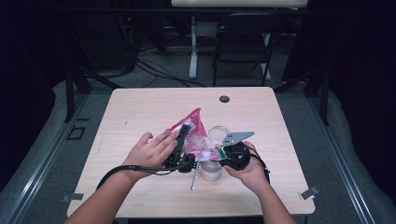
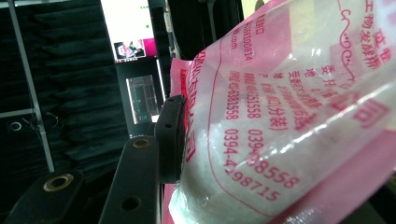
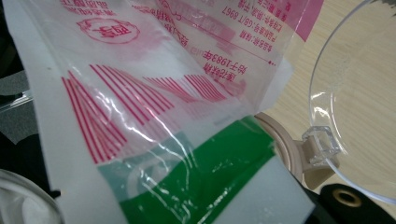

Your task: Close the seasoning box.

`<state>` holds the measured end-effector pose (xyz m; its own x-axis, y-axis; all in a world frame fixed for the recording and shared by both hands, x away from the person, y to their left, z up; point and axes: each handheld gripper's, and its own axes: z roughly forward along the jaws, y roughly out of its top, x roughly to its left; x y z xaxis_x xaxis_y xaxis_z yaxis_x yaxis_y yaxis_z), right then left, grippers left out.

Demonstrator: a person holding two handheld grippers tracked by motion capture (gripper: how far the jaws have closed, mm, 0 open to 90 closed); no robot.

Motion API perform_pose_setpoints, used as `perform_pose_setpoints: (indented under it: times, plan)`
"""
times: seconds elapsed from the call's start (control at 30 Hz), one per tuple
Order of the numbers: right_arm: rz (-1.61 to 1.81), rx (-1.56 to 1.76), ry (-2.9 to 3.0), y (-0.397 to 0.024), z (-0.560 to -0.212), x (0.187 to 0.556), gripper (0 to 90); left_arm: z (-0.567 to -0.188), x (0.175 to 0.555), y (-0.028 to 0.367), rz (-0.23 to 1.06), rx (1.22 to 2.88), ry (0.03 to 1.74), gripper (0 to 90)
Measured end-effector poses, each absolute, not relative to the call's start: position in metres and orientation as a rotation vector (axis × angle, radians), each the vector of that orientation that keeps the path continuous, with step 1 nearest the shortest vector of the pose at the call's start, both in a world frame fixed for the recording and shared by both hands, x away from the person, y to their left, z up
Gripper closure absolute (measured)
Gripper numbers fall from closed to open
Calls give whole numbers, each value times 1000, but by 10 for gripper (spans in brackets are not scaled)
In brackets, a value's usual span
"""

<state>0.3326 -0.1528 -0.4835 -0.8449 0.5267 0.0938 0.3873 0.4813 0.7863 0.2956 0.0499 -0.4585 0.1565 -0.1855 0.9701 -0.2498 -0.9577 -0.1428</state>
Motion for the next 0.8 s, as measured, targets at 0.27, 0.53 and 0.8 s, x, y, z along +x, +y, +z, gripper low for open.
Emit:
perform_pose_setpoints:
  times: [0.27, 0.53, 0.8]
  plan:
    - [1285, 803, 2565, -153, -486, 333, 900, -457, 296, 49, 1962, 2342, -445, 633]
    - [1280, 800, 2567, -154, -485, 333, 900, -457, 294, 47, 1981, 2323, -465, 631]
    - [1279, 812, 2565, -154, -487, 333, 900, -458, 295, 45, 1977, 2346, -489, 630]
